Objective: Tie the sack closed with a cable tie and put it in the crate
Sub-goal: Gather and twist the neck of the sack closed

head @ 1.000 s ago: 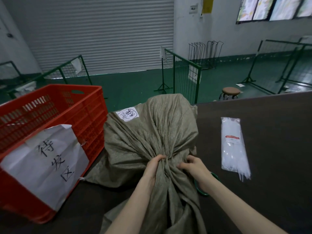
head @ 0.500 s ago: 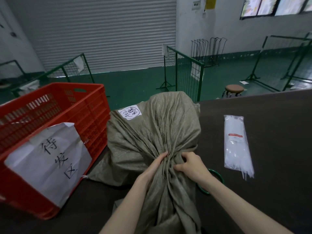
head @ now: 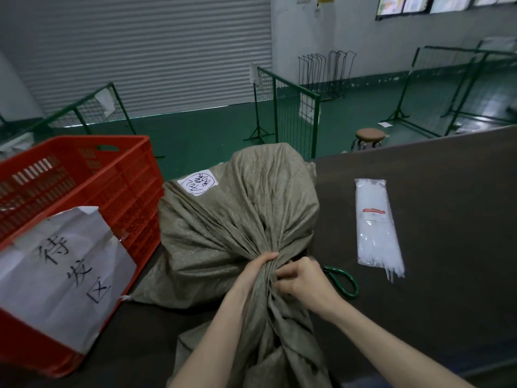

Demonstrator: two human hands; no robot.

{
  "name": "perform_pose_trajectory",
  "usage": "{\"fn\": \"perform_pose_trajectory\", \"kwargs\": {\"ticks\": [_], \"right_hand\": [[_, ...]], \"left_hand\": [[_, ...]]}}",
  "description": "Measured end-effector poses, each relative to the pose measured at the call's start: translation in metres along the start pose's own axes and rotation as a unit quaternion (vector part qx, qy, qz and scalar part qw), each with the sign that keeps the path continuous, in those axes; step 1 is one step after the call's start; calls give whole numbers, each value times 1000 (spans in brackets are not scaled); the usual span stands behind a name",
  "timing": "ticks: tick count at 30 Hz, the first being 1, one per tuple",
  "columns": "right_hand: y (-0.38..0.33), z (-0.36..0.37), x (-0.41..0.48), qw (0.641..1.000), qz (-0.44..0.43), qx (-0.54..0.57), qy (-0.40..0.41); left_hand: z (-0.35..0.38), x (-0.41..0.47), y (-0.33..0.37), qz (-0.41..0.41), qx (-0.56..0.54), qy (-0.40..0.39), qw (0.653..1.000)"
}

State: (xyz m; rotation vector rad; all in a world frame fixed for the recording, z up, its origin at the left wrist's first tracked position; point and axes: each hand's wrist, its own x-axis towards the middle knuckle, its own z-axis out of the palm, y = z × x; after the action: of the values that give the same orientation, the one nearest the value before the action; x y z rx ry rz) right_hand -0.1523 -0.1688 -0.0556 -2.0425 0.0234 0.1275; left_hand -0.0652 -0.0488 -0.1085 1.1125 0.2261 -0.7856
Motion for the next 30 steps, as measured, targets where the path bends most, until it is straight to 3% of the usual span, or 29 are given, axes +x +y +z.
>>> {"fn": "perform_pose_trajectory", "kwargs": {"ticks": [5, 12, 17, 20, 24, 30], "right_hand": [[1, 2, -2, 999, 1, -17, 37], [10, -12, 7, 995, 9, 1, 98], [26, -29, 23, 981, 65, 120, 135], [44, -43, 33, 966, 118, 173, 155], [73, -58, 40, 944, 181, 210, 177], [130, -84, 51, 924, 248, 171, 235]], "left_hand": [[2, 6, -2, 45, 65, 116, 990], [20, 1, 0, 99, 90, 186, 973], [16, 7, -4, 111, 69, 198, 971], [13, 7, -10, 117, 28, 162, 979], [7, 4, -12, 120, 60, 108, 985], [8, 13, -17, 156, 143, 181, 960]]}}
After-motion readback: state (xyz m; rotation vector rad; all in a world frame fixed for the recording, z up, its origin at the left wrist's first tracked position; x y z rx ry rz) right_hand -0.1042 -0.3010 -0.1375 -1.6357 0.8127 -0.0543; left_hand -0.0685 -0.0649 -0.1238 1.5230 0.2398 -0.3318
